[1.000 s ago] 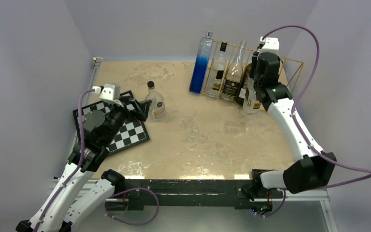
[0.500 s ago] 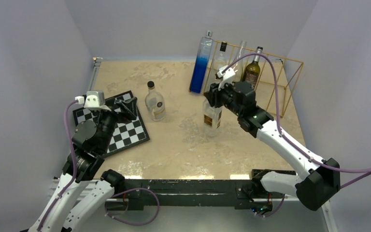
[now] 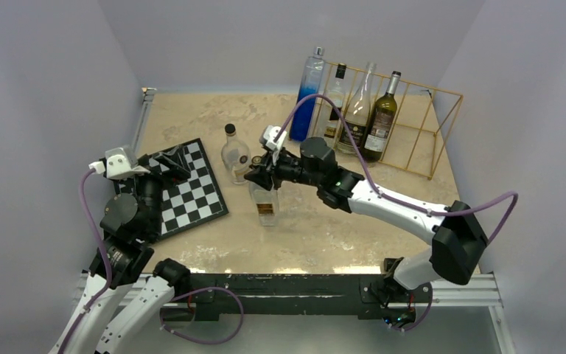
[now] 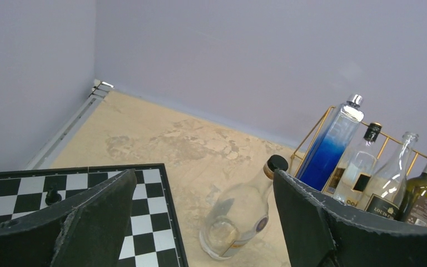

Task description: Take the wine bottle off the wine rack

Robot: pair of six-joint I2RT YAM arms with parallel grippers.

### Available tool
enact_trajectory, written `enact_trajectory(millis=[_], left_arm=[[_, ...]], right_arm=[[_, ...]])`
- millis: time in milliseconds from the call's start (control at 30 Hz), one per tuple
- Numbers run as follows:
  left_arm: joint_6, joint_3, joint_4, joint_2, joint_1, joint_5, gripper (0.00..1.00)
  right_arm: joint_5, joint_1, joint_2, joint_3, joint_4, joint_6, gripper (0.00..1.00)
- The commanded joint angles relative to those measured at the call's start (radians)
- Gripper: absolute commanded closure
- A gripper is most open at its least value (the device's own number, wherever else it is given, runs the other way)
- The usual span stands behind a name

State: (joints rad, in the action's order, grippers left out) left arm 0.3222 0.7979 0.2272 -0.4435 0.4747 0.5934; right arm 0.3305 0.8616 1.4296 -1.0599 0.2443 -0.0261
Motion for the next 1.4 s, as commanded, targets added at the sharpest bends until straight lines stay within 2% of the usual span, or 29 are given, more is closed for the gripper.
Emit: enact_trajectory(millis=[0, 100, 233, 300, 900, 1033, 1233, 1300, 1367], left_arm=[[0.006, -0.001, -0.001, -0.01, 0.005, 0.059, 0.04], [0.01, 0.005, 0.009, -0.022, 0.005, 0.068, 0.04], [0.014, 0.005, 0.009, -0.027, 0.005, 0.051, 0.04], [0.015, 0.006, 0.009, -0.03, 0.005, 0.051, 0.04], [0.019, 0.01, 0.012, -0.037, 0.003, 0.033, 0.04], [0.019, 0.012, 0.014, -0.037, 0.004, 0.035, 0.04], [0.02, 0.012, 0.016, -0.032, 0.004, 0.036, 0.04], [0.02, 0.011, 0.016, -0.032, 0.004, 0.036, 0.04], [0.02, 0.012, 0.015, -0.031, 0.003, 0.036, 0.04]], right_arm=[[0.071, 0.038, 0.012, -0.12, 0.264, 0.02, 1.0], [0.086, 0.062, 0.052, -0.119, 0.341, 0.02, 1.0], [0.124, 0.076, 0.115, -0.06, 0.582, 0.045, 1.0], [0.131, 0.083, 0.135, -0.047, 0.645, 0.04, 1.0], [0.139, 0.113, 0.203, -0.06, 0.593, 0.082, 1.0], [0.128, 0.113, 0.219, -0.057, 0.596, 0.08, 0.93], [0.11, 0.113, 0.24, -0.055, 0.602, 0.077, 0.9], [0.103, 0.113, 0.242, -0.055, 0.6, 0.072, 0.8], [0.092, 0.113, 0.235, -0.055, 0.596, 0.063, 0.64]])
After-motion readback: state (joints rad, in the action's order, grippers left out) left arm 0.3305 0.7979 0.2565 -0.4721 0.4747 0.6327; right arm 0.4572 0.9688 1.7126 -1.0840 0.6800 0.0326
